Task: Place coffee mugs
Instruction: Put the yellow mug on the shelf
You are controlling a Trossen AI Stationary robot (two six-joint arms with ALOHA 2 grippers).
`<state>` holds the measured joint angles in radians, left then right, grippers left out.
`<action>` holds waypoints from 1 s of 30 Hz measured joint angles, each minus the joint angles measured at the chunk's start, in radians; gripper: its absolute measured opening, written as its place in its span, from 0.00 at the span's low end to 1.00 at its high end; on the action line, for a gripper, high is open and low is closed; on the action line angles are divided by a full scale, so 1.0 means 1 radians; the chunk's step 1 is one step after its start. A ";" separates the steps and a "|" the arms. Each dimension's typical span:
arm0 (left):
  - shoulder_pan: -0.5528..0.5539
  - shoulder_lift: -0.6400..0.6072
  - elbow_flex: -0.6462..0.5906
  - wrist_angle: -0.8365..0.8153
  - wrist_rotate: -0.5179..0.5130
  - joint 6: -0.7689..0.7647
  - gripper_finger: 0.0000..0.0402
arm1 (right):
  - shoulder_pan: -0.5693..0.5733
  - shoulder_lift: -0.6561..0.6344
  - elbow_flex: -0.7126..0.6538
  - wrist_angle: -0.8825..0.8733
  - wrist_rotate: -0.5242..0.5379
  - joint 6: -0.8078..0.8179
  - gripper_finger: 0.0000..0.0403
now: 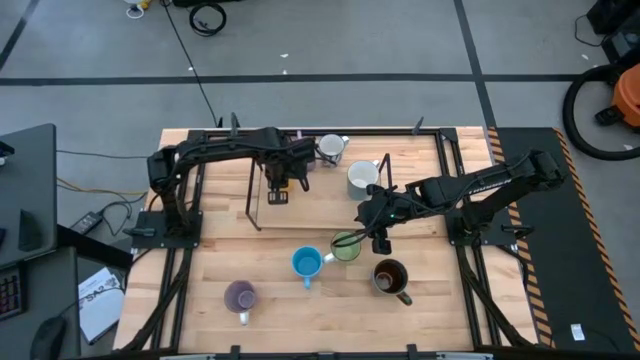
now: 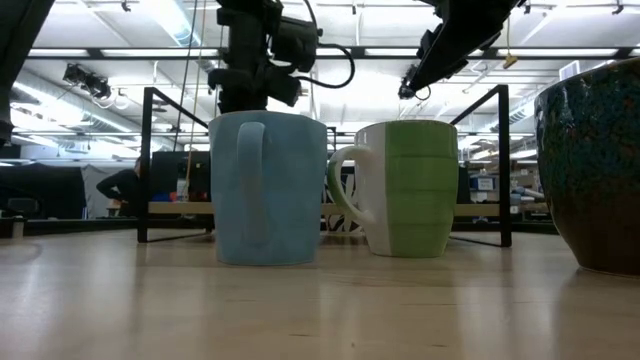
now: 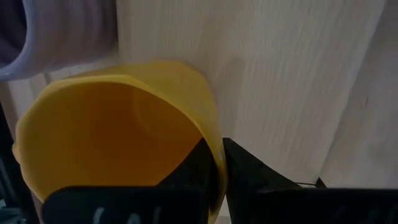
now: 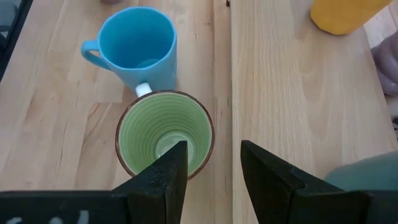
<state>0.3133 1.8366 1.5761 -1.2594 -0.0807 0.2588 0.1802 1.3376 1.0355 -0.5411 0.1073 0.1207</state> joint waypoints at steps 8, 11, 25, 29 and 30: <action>0.005 0.000 0.000 0.003 -0.004 0.013 0.07 | 0.000 0.000 0.000 0.002 -0.004 0.000 0.38; 0.004 0.000 0.000 0.006 -0.003 0.015 0.07 | 0.000 0.000 0.000 0.002 -0.004 0.002 0.38; 0.004 0.000 0.000 0.008 -0.008 0.003 0.07 | 0.000 0.000 0.000 0.001 -0.004 0.003 0.38; 0.005 0.000 0.000 0.010 -0.011 -0.015 0.08 | 0.000 0.000 0.000 0.001 -0.005 0.003 0.38; 0.005 0.000 0.000 0.013 -0.011 -0.023 0.08 | 0.000 0.000 0.000 0.001 -0.005 0.003 0.38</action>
<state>0.3180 1.8366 1.5761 -1.2469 -0.0919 0.2355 0.1802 1.3376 1.0355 -0.5397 0.1025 0.1242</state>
